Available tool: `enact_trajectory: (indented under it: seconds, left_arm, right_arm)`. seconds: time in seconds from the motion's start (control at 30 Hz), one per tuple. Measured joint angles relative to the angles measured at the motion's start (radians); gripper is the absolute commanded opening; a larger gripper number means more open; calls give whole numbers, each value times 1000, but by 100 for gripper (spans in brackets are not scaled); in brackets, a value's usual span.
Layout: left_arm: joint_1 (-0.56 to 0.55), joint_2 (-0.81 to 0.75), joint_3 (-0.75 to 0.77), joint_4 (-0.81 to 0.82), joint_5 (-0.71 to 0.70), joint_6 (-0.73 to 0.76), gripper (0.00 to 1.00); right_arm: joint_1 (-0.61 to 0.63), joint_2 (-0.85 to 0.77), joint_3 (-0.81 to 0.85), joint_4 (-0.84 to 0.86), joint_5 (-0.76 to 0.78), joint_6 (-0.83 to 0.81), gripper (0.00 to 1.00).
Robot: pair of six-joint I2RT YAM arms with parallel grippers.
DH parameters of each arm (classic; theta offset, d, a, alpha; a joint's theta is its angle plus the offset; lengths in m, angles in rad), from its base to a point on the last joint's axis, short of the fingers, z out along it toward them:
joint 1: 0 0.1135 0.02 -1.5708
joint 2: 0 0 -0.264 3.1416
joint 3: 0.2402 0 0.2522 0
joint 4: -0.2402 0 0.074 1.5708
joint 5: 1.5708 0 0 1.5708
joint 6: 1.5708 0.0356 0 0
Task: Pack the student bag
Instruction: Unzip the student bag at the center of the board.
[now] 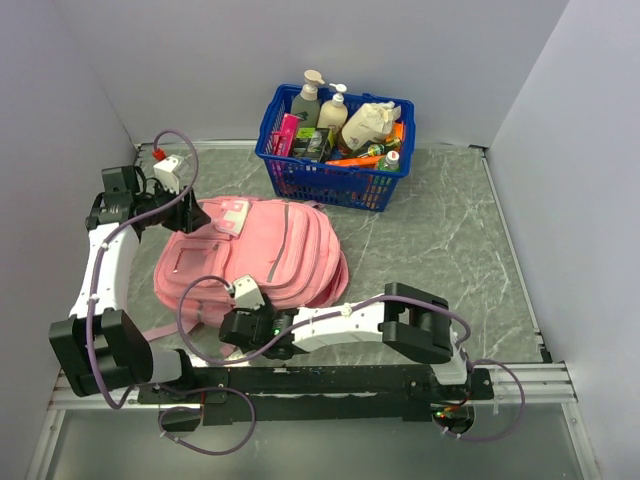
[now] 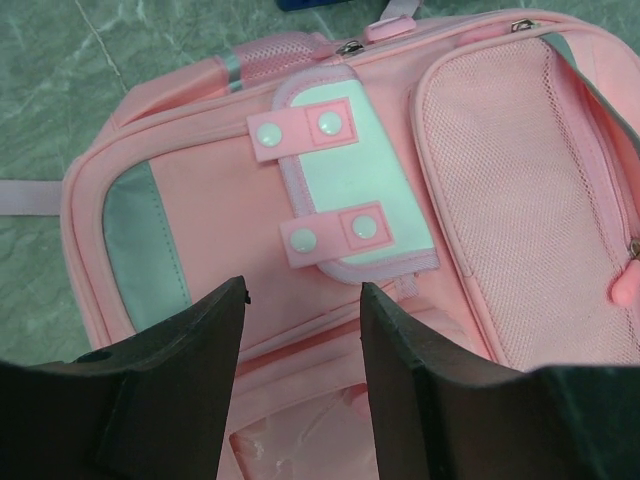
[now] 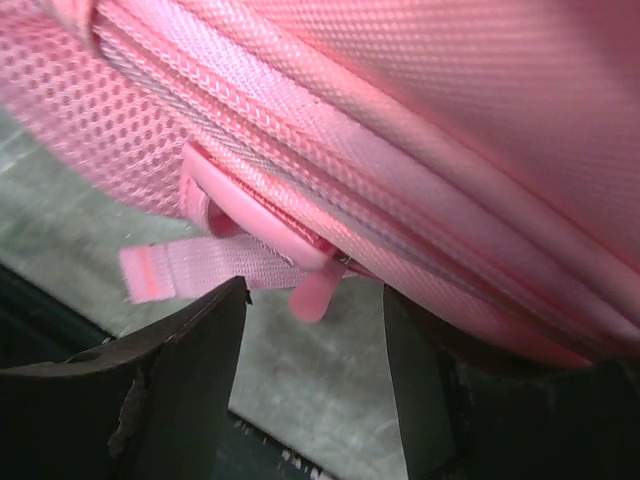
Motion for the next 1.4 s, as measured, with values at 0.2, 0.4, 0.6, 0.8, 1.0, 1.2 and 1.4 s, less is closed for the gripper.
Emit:
enact_trajectory:
  seconds: [0.2,0.4,0.6,0.8,1.0,1.2,1.4]
  left_arm:
    - [1,-45,-33,15,-12,19,55]
    - [0,-97,-66,-1,-9,61,55]
    - [0,-132,-103,-65,0,128,56]
    - [9,-196,-116,-177,13,223,59]
    - [35,-261,-97,-344,48,360,58]
    - [37,-381,8,-520,95,494,60]
    - [23,-387,13,-659,150,612,61]
  right_arm:
    - [-6,21,29,-15,2,22,50]
    - [-18,23,41,-25,-2,44,36]
    - [-24,39,61,-52,0,60,23]
    - [-27,42,73,-79,-1,79,0]
    - [-28,13,27,-52,-10,66,0]
    - [-28,-112,-84,-58,-55,53,0]
    - [-28,-179,-142,-68,-70,68,0]
